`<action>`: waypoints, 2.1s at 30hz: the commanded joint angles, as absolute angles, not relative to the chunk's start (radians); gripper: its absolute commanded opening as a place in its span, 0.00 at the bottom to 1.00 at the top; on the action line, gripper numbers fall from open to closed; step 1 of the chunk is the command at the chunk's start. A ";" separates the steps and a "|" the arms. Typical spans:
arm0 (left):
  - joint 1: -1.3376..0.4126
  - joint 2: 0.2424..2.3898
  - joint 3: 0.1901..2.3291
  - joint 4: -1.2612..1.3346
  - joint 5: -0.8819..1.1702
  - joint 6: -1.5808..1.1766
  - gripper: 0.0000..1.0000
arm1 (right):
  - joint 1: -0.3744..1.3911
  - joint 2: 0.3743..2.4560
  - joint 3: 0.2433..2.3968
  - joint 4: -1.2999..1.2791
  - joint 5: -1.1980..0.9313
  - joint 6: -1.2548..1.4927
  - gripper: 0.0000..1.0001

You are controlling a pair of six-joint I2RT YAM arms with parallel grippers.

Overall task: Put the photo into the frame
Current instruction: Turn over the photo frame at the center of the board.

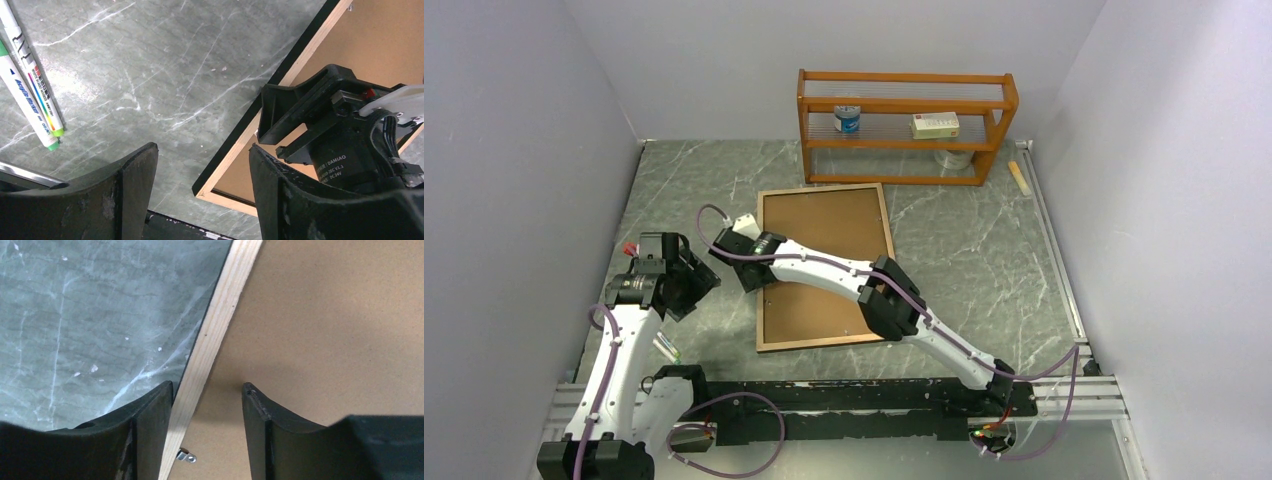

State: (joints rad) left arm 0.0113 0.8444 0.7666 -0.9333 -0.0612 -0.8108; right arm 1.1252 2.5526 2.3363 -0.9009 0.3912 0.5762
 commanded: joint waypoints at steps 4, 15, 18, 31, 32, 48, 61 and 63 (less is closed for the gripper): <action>0.010 0.839 0.772 -0.936 -0.083 -0.834 0.70 | 1.127 2.535 2.368 -1.017 0.445 0.599 0.39; 0.009 0.822 0.731 -0.896 -0.014 -0.847 0.69 | 1.120 2.345 2.079 -0.992 0.299 0.714 0.09; 0.010 0.825 0.708 -0.830 0.084 -0.824 0.72 | 1.121 2.272 2.025 -0.964 0.270 0.743 0.07; 0.010 0.980 0.634 -0.444 0.644 -0.777 0.91 | 1.121 1.961 1.739 -0.771 0.112 0.764 0.07; 0.010 0.992 0.635 -0.408 0.679 -0.784 0.91 | 1.121 1.946 1.731 -0.764 0.098 0.753 0.06; 0.009 1.274 0.696 -0.152 0.717 -0.827 0.86 | 1.122 1.781 1.678 -0.727 -0.155 0.558 0.07; 0.010 1.308 0.724 -0.150 0.607 -0.912 0.32 | 1.122 1.747 1.677 -0.815 -0.220 0.453 0.08; 0.010 1.293 0.730 -0.182 0.589 -0.924 0.06 | 1.122 1.764 1.720 -0.867 -0.207 0.441 0.09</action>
